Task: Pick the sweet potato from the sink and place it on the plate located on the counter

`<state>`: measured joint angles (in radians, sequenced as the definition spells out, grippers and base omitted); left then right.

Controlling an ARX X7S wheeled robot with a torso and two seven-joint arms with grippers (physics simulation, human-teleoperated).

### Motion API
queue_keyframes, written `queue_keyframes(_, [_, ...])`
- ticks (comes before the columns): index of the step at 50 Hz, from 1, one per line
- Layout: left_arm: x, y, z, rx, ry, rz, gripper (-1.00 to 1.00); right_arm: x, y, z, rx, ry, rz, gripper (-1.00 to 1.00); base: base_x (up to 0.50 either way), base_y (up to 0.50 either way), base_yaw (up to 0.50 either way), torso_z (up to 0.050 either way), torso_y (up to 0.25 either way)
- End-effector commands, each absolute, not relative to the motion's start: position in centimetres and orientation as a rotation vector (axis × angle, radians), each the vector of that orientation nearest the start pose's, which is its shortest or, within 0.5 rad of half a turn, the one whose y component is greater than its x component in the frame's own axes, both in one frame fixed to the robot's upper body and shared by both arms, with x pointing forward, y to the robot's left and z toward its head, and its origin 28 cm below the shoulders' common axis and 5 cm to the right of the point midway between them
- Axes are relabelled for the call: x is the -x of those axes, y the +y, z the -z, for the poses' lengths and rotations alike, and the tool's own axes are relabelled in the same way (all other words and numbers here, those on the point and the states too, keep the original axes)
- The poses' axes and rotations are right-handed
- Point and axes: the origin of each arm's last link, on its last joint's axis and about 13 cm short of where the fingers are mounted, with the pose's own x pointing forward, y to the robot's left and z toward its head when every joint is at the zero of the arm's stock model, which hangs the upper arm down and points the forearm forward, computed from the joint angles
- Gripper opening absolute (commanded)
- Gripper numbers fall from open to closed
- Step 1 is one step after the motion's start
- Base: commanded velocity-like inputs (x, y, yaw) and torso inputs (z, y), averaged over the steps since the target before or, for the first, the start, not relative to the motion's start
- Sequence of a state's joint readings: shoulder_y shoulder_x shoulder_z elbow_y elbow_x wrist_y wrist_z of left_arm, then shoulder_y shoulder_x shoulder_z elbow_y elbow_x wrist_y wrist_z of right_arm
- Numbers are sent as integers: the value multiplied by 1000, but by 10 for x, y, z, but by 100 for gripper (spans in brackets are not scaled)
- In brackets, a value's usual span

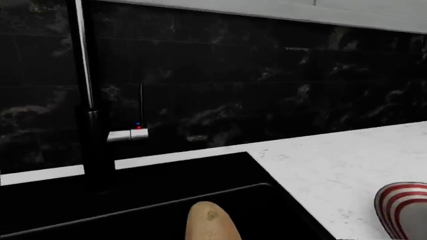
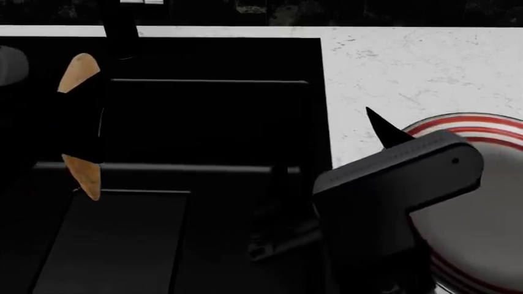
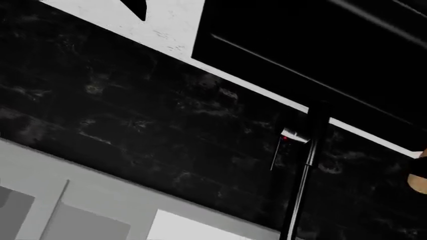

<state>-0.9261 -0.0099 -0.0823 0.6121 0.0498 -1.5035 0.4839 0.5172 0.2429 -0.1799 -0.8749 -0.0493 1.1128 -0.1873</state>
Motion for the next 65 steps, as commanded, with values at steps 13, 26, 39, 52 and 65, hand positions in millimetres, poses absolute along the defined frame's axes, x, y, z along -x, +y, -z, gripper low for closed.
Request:
queue_keyframes(13, [-259,200,-294,100,-118,631,-100,-218,-109,-214,203,-171,-484,100,0,0,0,0,0])
queue_keyframes(26, [-260,204,-298,63,-182,770,-100,-220,-113,-215,157,-163,-548,100,0,0,0,0,0])
queue_keyframes(39, [-275,213,-312,80,-205,911,-100,-219,-117,-213,114,-140,-589,100,0,0,0,0,2])
queue_keyframes(52, [-273,210,-308,129,-213,1003,-100,-213,-115,-221,25,-154,-708,100,0,0,0,0,1])
queue_keyframes(65, [-274,207,-307,128,-218,1021,-100,-204,-110,-225,-23,-143,-836,100,0,0,0,0,1])
